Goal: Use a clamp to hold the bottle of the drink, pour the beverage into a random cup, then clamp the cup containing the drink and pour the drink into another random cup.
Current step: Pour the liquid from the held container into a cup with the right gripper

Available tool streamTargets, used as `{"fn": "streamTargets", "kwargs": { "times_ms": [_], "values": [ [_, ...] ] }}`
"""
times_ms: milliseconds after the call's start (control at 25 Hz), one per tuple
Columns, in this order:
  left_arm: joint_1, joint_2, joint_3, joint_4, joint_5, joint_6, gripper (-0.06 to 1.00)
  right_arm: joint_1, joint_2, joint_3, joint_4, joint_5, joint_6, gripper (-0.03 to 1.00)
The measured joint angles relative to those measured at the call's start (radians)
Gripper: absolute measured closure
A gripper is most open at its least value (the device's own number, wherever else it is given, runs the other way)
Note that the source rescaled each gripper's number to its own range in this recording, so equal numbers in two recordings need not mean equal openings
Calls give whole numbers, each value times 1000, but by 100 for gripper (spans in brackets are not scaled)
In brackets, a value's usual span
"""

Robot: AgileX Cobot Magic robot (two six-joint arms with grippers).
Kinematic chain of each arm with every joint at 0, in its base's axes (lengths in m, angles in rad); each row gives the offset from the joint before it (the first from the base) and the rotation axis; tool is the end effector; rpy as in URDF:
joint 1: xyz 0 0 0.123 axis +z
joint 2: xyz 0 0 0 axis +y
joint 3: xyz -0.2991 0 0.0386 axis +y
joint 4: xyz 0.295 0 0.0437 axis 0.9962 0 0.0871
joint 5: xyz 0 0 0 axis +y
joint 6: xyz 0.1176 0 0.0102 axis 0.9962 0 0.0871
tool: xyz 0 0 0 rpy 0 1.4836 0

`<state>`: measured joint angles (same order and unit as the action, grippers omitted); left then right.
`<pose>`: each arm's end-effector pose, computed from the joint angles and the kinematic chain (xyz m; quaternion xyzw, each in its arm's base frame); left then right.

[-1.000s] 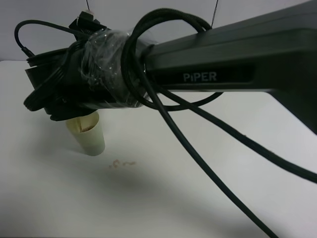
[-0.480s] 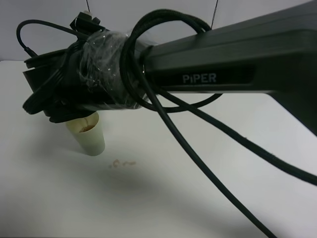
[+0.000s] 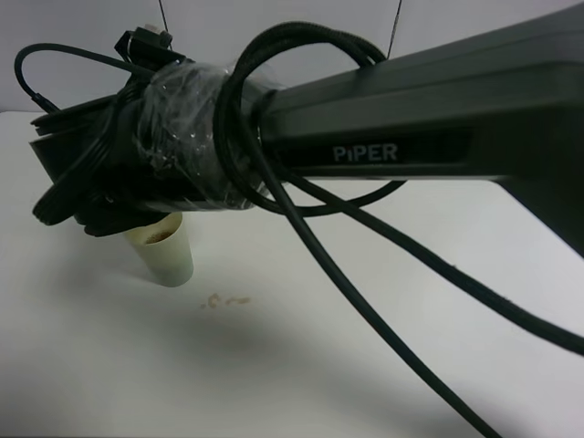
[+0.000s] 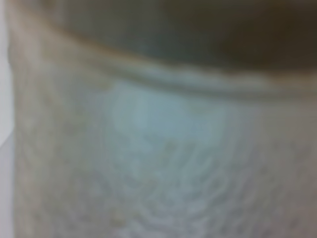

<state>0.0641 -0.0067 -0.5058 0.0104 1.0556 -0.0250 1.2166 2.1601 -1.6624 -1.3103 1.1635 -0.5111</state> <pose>0.0421 0.0038 0.2903 -0.0380 0.8477 0.0155 0.5288 0.2752 0.4421 0.2035 -0.7603 0.3308 -0.5251 0.1920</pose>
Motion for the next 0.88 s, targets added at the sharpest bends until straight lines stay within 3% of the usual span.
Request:
{"fn": "streamTargets", "kwargs": {
  "times_ms": [880],
  "values": [
    [0,0,0,0,0,0,-6,66,0,-1,-108,13,-4,97]
  ]
}}
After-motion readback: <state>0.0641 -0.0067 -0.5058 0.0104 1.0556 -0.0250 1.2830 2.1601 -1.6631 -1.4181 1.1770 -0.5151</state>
